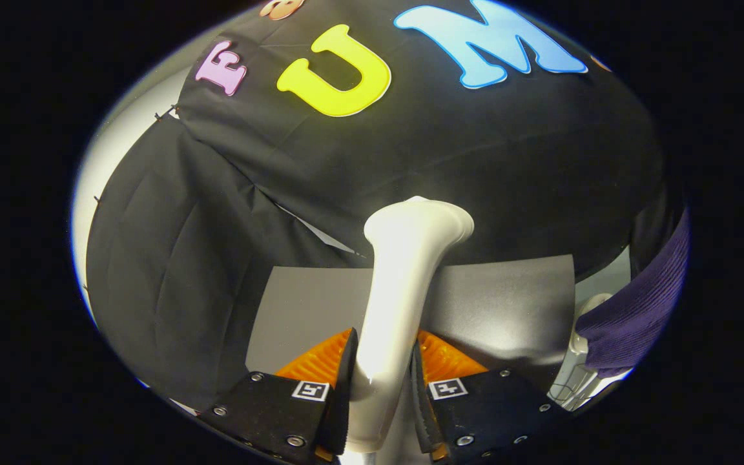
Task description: Iron the clothes twice with a garment steamer, once on the left side and once on the right side.
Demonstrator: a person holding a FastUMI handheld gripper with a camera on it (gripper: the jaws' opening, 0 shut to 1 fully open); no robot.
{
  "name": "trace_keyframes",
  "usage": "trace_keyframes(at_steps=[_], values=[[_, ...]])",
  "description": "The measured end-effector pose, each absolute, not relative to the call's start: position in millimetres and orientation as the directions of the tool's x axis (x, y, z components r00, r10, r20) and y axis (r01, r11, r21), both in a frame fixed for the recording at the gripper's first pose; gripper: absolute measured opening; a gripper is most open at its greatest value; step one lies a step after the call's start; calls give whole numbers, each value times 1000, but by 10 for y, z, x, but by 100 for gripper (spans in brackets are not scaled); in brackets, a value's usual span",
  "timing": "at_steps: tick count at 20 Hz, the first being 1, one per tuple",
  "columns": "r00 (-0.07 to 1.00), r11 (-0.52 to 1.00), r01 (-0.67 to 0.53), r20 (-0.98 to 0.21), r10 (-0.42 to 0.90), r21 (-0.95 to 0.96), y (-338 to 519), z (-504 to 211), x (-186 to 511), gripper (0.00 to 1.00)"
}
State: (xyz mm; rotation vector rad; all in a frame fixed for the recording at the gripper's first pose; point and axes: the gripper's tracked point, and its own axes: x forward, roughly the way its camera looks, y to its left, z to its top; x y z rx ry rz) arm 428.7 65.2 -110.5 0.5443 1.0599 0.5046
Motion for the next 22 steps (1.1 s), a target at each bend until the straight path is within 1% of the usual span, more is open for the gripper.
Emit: trace_keyframes(at_steps=[3, 7, 13, 18, 19, 22], values=[[449, 795, -157, -675, 585, 585, 609, -1039, 4207, 40], [507, 807, -184, -650, 567, 561, 547, -860, 3998, 40], [589, 849, -219, -628, 508, 480, 356, -600, 3507, 40], [613, 850, -211, -613, 499, 482, 271, -458, 3018, 40], [622, 853, -206, -608, 493, 480, 247, -431, 2937, 37], [643, 855, -201, -594, 483, 478, 204, -366, 2641, 37]])
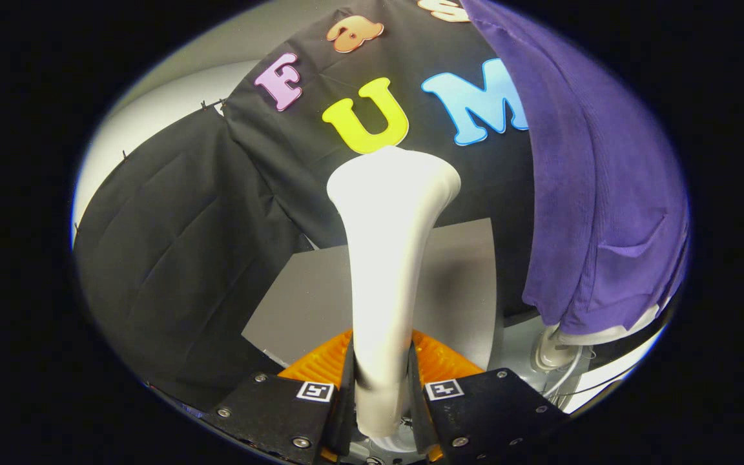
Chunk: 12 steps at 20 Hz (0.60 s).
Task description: Iron the clothes twice with a garment steamer, once on the left side and once on the right side.
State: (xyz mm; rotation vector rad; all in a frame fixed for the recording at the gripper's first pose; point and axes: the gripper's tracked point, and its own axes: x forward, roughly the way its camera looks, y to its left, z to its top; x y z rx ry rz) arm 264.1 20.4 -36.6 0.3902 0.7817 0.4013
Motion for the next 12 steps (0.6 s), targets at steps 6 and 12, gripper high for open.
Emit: trace_keyframes(at_steps=[6, 12], values=[[677, 862, -203, -570, 466, 464, 133, -265, 1971, 37], [731, 881, -193, -536, 423, 432, -30, -186, 1285, 37]])
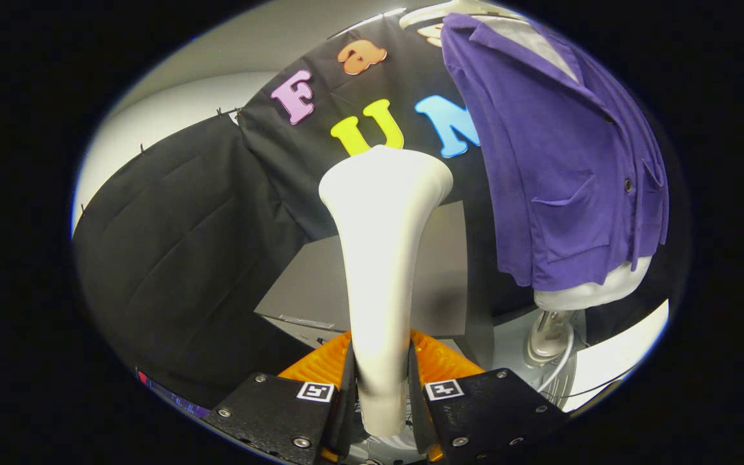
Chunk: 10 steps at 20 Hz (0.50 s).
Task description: Iron the clothes twice with a garment steamer, once on the left side and once on the right side.
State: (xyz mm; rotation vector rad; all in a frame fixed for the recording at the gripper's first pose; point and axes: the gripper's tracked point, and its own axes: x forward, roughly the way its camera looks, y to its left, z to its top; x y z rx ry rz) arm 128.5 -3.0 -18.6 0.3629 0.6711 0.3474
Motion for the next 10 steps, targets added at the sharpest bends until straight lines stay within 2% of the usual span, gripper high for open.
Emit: trace_keyframes(at_steps=[10], values=[[752, 891, -148, -537, 383, 428, -281, -387, 352, 37]])
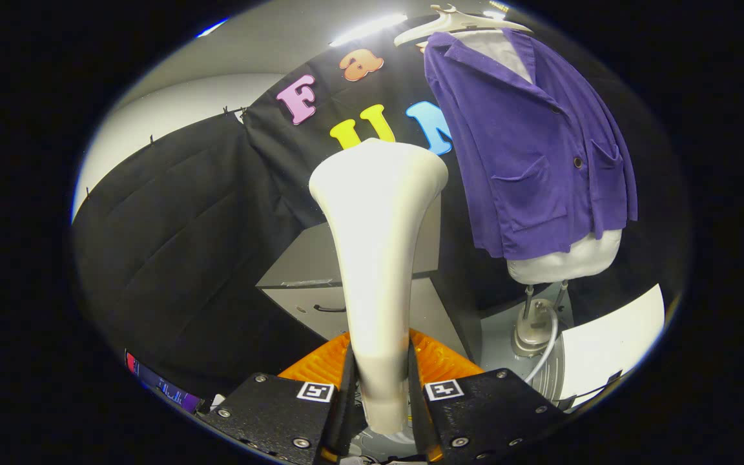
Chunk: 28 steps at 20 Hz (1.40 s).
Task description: Iron the clothes twice with a garment steamer, once on the left side and once on the right side.
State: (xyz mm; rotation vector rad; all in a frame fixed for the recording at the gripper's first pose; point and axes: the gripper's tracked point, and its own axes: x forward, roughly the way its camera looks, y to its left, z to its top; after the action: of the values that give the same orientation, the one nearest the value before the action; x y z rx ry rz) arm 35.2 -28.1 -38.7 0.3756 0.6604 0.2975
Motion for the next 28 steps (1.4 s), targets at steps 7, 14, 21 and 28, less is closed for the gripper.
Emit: trace_keyframes(at_steps=[7, 14, 21, 28], values=[[781, 880, -144, -493, 382, 453, -514, -186, 333, 37], [861, 880, -170, -368, 351, 443, -982, 628, 927, 37], [912, 887, -193, -256, 319, 420, -1252, 1190, 1596, 37], [949, 896, -161, -185, 256, 414, -1594, 1441, 2058, 37]])
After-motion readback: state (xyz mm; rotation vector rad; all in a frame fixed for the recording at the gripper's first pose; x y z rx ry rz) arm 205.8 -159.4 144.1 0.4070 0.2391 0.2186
